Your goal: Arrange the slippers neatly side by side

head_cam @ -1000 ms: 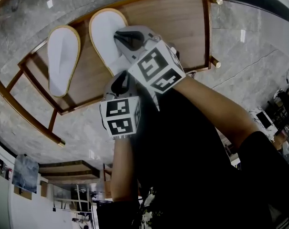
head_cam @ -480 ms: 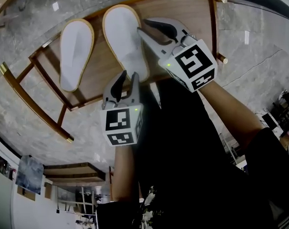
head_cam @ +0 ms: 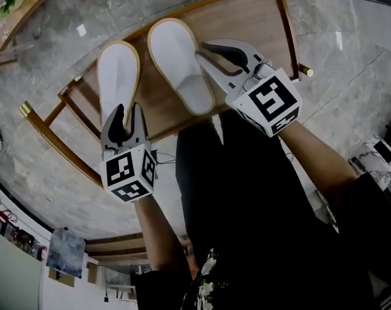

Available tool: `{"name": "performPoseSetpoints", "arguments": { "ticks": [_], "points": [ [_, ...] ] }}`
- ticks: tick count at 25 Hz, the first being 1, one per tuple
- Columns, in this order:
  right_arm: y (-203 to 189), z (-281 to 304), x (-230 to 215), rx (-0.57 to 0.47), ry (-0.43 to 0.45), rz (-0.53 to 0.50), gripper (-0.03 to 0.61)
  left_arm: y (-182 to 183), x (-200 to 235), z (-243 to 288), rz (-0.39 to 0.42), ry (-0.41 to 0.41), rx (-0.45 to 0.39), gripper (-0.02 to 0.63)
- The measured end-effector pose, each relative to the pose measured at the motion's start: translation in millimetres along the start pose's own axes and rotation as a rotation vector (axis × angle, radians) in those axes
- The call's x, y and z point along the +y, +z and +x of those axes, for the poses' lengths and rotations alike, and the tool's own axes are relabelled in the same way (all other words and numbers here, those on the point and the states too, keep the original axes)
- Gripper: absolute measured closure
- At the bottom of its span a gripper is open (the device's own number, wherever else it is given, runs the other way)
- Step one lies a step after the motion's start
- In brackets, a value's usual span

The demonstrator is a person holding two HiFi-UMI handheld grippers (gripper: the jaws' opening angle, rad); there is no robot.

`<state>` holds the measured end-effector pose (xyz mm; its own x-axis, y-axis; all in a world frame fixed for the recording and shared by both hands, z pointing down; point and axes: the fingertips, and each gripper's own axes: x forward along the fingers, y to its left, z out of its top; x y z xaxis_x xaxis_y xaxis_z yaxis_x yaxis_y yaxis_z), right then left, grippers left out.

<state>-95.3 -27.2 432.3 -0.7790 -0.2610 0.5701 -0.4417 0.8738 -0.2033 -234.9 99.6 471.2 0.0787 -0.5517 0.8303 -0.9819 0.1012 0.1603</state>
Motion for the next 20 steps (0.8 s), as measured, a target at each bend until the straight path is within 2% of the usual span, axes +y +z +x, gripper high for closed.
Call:
{"name": "performPoseSetpoints", "arguments": {
  "ticks": [4, 9, 10, 14, 20],
  "points": [
    [6.6, -19.3, 8.6, -0.020, -0.024, 0.023, 0.528, 16.7, 28.5, 6.3, 0.089, 0.081, -0.024, 0.462],
    [-3.1, -32.0, 5.1, 0.011, -0.053, 0.040, 0.532, 15.5, 38.7, 21.1, 0.188, 0.116, 0.023, 0.460],
    [-4.6, -31.7, 5.1, 0.013, -0.057, 0.045, 0.533, 12.8, 40.0, 24.3, 0.191, 0.115, 0.032, 0.465],
    [-4.4, -26.7, 10.3, -0.001, -0.053, 0.046, 0.540, 8.6, 45.0, 28.3, 0.187, 0.140, 0.035, 0.582],
    [-0.5, -33.6, 12.6, -0.008, -0.040, 0.057, 0.546, 19.5, 40.7, 12.6, 0.115, 0.159, 0.013, 0.598]
  ]
}}
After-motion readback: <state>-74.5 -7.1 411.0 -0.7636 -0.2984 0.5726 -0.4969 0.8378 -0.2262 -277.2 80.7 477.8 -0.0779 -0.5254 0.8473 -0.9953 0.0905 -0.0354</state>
